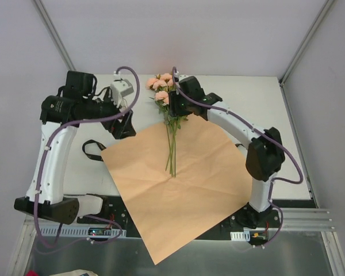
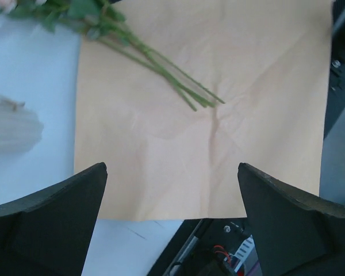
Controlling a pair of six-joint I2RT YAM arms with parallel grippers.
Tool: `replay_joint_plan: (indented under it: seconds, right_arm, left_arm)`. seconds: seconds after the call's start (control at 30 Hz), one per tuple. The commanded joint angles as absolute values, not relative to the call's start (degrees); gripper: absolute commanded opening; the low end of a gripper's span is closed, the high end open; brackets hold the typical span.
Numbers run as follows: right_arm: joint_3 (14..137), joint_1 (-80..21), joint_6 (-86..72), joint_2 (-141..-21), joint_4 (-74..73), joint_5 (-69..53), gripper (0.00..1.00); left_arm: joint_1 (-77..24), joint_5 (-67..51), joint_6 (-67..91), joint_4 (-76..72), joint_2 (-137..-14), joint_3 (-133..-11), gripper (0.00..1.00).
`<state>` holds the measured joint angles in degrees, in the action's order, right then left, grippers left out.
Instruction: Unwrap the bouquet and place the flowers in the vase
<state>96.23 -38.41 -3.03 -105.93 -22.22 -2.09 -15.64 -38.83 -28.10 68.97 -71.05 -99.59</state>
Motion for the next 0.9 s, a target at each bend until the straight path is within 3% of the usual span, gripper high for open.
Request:
replay_joint_plan:
  seconds: [0.0, 0.17, 0.87]
  right_arm:
    - [99.23, -40.08, -0.35, -112.40, -23.82, -0.53, 0.47]
    - [96.34, -40.43, -0.35, -115.66, -22.50, -0.44, 0.43]
    - [95.80, -40.61, 2.81, -123.05, -21.97, -0.35, 0.41]
  left_arm:
    - [-2.48, -39.10, -21.98, 68.82, -72.25, -95.91, 0.96]
    - [5.62, -42.37, -22.67, 67.06, -71.90, -90.10, 0.93]
    - [6.42, -22.42, -20.04, 54.49, -67.59, -69.97, 0.91]
